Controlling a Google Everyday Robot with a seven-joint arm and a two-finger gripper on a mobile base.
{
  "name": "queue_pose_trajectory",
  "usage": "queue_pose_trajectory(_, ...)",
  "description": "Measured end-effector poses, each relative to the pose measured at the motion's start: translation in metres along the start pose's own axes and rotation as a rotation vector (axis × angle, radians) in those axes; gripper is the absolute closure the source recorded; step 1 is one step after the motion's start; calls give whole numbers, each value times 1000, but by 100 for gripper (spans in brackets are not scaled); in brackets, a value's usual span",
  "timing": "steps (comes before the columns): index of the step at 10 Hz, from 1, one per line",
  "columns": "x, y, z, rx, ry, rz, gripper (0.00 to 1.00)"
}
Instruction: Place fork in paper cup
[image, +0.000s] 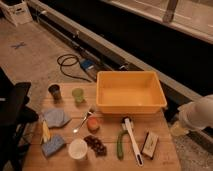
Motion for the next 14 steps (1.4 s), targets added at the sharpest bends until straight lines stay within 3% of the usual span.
queue_pose_trajectory(11, -5, -2, -4, 9, -13, -22, 29)
queue_pose_trajectory(14, -56, 3, -17, 10, -100, -125, 29)
